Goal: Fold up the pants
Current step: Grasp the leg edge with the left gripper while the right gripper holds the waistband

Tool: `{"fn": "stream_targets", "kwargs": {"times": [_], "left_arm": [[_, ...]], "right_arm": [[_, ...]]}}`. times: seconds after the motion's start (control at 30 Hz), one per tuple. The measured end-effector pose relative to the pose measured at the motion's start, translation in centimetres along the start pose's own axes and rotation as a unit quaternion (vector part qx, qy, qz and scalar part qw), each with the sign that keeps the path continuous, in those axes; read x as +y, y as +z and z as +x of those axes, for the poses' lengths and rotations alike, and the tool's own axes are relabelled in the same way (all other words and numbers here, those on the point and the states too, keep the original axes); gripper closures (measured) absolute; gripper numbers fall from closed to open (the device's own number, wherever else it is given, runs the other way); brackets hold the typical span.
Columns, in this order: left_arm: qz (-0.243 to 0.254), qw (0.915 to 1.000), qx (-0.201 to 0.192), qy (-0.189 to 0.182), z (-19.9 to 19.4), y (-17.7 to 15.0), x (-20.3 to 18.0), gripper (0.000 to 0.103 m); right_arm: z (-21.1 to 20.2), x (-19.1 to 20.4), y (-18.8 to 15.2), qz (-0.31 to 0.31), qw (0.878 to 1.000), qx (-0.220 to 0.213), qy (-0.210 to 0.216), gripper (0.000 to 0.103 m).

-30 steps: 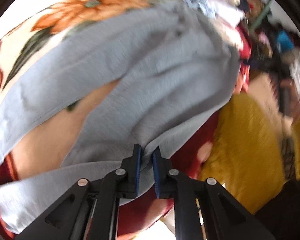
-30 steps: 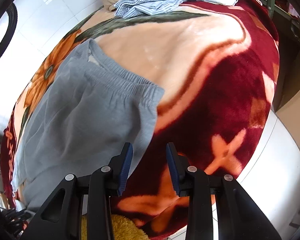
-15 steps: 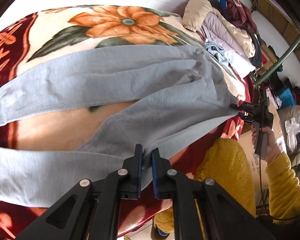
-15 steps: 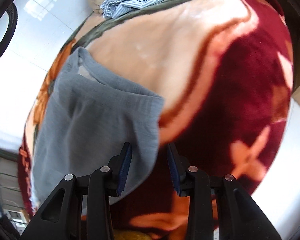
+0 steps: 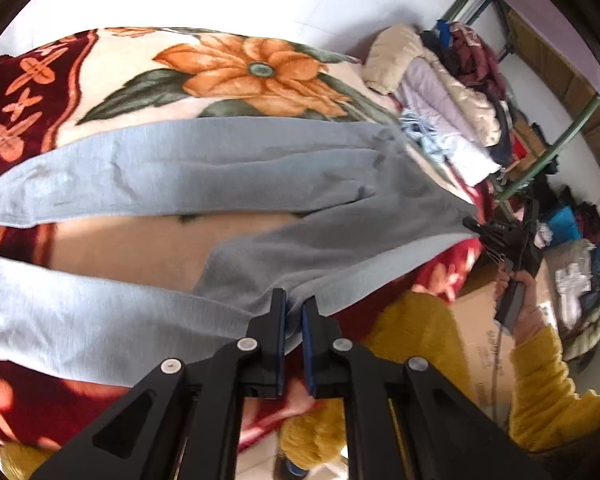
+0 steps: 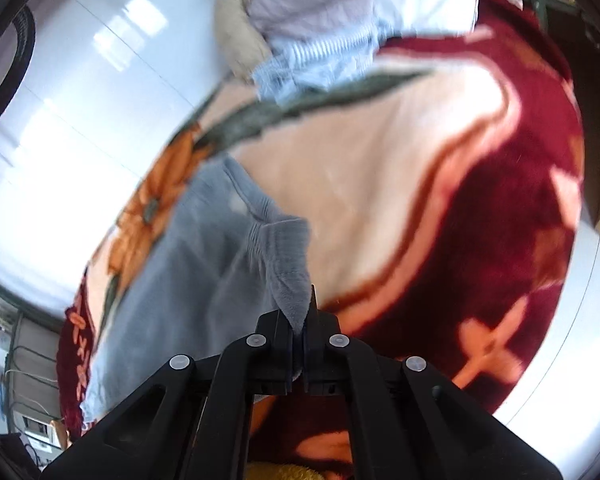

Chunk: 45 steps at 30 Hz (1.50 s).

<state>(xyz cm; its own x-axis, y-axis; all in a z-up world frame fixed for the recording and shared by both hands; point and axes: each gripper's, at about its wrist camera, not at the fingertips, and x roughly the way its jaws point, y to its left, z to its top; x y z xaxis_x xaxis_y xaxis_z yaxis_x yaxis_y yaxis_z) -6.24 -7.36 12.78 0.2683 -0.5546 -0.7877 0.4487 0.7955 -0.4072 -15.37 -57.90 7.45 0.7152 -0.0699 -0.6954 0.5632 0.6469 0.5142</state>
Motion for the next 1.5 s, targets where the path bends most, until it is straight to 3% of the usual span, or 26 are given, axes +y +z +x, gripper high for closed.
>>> {"fn": "stream_targets", "kwargs": {"times": [0.17, 0.33, 0.57, 0.7, 0.97, 1.33, 1.5], "left_arm": [[0.015, 0.9997, 0.006, -0.018, -1.5, -1.7, -2.3, 0.096], [0.019, 0.9997, -0.005, -0.015, -2.3, -1.8, -3.1, 0.096], [0.003, 0.9989, -0.046, -0.006, -4.3, 1.2, -2.3, 0.096], [0.022, 0.9969, -0.065, 0.041, -4.5, 4.1, -1.4, 0.096], [-0.022, 0.9915, -0.073, 0.105, 0.6, 11.5, 4.8, 0.096], [-0.08, 0.9854, -0.052, 0.141, 9.1, 17.0, 12.5, 0.096], [-0.062, 0.9822, -0.041, 0.173, 12.1, 18.3, 13.3, 0.095]], "right_arm": [[-2.6, 0.0, 0.7, -0.012, 1.0, -0.008, -0.007, 0.1], [-1.3, 0.1, -0.1, -0.048, 0.997, 0.023, -0.052, 0.1], [-0.3, 3.1, 1.6, -0.06, 0.997, 0.024, -0.031, 0.1], [1.4, 7.6, 4.4, -0.082, 0.996, 0.031, -0.016, 0.1], [10.9, 14.6, 7.8, -0.154, 0.985, 0.069, -0.038, 0.099], [21.3, 17.2, 8.8, -0.189, 0.974, 0.095, -0.079, 0.099], [23.9, 16.5, 8.2, -0.174, 0.975, 0.104, -0.093, 0.095]]}}
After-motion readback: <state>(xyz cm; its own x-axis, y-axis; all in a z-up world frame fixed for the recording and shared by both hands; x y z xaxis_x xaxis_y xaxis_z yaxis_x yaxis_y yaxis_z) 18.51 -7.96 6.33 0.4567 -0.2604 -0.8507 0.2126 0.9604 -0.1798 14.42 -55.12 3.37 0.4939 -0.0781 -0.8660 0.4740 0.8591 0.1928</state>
